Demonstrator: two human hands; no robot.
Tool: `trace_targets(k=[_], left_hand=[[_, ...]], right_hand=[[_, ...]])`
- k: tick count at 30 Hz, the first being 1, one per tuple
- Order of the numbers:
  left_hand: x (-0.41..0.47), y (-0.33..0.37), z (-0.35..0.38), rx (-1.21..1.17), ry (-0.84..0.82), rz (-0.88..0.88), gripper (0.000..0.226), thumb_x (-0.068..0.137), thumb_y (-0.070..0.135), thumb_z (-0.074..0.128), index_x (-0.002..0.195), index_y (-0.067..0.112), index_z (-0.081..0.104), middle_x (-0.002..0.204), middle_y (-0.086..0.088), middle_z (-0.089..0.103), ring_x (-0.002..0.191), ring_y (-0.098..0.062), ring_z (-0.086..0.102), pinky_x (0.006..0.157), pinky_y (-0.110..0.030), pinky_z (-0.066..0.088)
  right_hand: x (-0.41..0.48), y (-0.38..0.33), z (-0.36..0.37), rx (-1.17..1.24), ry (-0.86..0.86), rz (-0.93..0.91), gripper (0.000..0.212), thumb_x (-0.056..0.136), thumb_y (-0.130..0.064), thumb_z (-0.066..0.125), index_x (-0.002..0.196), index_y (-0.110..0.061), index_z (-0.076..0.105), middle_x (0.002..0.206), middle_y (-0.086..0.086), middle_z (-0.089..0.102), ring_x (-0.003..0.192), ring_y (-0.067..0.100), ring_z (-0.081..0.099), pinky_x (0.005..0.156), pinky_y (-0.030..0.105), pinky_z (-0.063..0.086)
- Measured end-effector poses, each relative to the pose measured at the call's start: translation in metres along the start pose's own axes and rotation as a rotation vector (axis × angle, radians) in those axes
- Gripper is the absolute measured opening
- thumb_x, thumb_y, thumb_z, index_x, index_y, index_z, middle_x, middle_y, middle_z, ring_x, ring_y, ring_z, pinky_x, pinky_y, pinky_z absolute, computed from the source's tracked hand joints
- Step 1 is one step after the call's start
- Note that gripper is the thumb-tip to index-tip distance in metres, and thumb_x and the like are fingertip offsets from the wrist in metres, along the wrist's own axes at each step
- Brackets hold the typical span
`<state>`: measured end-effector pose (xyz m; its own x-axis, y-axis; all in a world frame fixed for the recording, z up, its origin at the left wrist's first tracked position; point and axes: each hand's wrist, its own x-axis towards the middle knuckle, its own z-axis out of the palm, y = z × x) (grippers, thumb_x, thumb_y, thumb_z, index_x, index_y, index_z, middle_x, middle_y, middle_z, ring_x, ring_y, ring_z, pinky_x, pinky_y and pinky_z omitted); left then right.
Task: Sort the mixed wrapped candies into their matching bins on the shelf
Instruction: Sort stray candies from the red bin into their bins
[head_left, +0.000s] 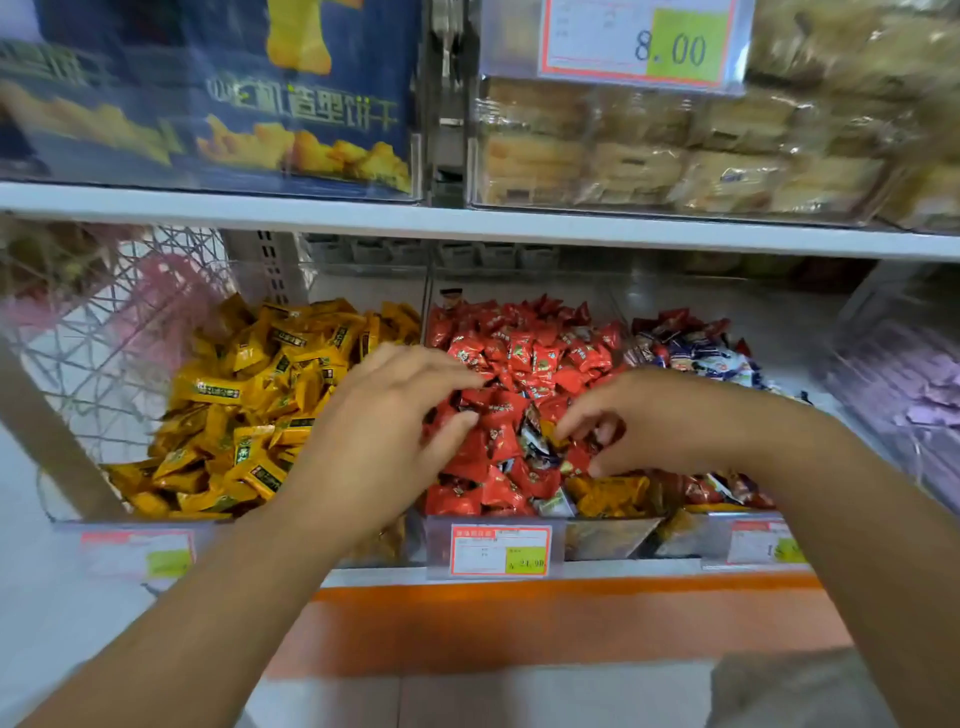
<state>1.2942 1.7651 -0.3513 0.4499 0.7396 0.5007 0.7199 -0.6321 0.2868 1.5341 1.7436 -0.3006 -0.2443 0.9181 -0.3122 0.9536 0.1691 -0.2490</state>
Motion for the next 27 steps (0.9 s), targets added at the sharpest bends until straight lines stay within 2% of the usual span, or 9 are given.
trace_targets(k=[3,6,11,13,15,18,21,24,27], left_hand=[[0.000,0.014,0.015,0.013,-0.039,0.087,0.030,0.087,0.039,0.063,0.116,0.031,0.067,0.110,0.013,0.066,0.107,-0.012,0.053,0.090,-0.035,0.040],[0.001,0.015,0.021,-0.004,-0.025,0.081,0.034,0.084,0.041,0.067,0.117,0.031,0.067,0.108,0.013,0.068,0.105,-0.016,0.057,0.088,-0.038,0.041],[0.001,0.018,0.027,-0.065,-0.053,0.018,0.065,0.081,0.068,0.039,0.130,0.030,0.058,0.107,0.014,0.069,0.106,-0.011,0.055,0.097,-0.031,0.028],[0.001,0.022,0.031,-0.074,-0.009,0.019,0.058,0.081,0.066,0.042,0.124,0.030,0.058,0.092,0.012,0.069,0.096,-0.008,0.050,0.089,-0.026,0.024],[0.003,0.026,0.029,-0.107,0.063,-0.012,0.044,0.083,0.059,0.050,0.113,0.028,0.064,0.080,0.012,0.064,0.086,-0.011,0.051,0.086,-0.027,0.028],[0.009,0.022,0.019,-0.134,0.121,-0.044,0.038,0.084,0.045,0.058,0.113,0.023,0.069,0.089,0.009,0.066,0.088,-0.013,0.049,0.079,-0.035,0.042],[0.011,0.004,-0.002,-0.008,0.191,-0.133,0.032,0.090,0.039,0.061,0.117,0.022,0.067,0.094,0.001,0.064,0.093,-0.019,0.045,0.079,-0.037,0.040],[0.011,-0.033,-0.007,0.201,0.109,-0.342,0.039,0.087,0.032,0.067,0.125,0.021,0.065,0.110,-0.017,0.061,0.103,-0.040,0.046,0.090,-0.048,0.039],[0.008,-0.033,-0.003,0.164,0.033,-0.352,0.050,0.086,0.032,0.068,0.133,0.020,0.057,0.128,-0.014,0.056,0.119,-0.039,0.042,0.101,-0.045,0.031]], right_hand=[[0.019,-0.004,0.022,-0.093,0.260,0.025,0.033,0.087,-0.039,0.068,0.117,-0.034,0.056,0.098,-0.011,0.067,0.088,0.009,0.061,0.075,0.028,0.050],[0.026,-0.002,0.033,-0.191,0.428,0.040,0.024,0.088,-0.036,0.064,0.111,-0.031,0.056,0.094,-0.008,0.067,0.091,0.016,0.062,0.074,0.033,0.051],[0.006,0.003,0.020,0.429,0.570,-0.040,0.014,0.085,-0.024,0.072,0.093,-0.031,0.063,0.081,-0.010,0.068,0.075,0.004,0.062,0.070,0.024,0.052],[0.004,-0.005,0.021,0.625,0.538,-0.121,0.014,0.084,-0.021,0.073,0.091,-0.029,0.063,0.081,-0.008,0.071,0.076,0.005,0.066,0.071,0.020,0.052],[0.003,-0.009,0.020,0.658,0.479,-0.170,0.014,0.085,-0.020,0.072,0.094,-0.027,0.063,0.084,-0.009,0.073,0.077,0.002,0.066,0.072,0.015,0.050],[-0.009,0.002,0.009,0.372,0.282,-0.085,0.017,0.088,-0.025,0.069,0.099,-0.036,0.064,0.089,-0.017,0.069,0.080,-0.008,0.062,0.067,0.010,0.046],[-0.021,0.009,0.006,0.002,0.017,-0.025,0.026,0.087,-0.026,0.070,0.106,-0.043,0.066,0.096,-0.021,0.056,0.088,-0.005,0.051,0.077,0.015,0.040],[-0.017,0.002,0.014,-0.199,-0.047,-0.023,0.035,0.085,-0.033,0.070,0.114,-0.050,0.062,0.104,-0.014,0.052,0.097,0.004,0.035,0.087,0.023,0.027],[-0.011,0.001,0.020,-0.247,-0.024,0.013,0.041,0.083,-0.040,0.069,0.119,-0.053,0.057,0.102,-0.008,0.041,0.103,0.014,0.032,0.095,0.029,0.029]])
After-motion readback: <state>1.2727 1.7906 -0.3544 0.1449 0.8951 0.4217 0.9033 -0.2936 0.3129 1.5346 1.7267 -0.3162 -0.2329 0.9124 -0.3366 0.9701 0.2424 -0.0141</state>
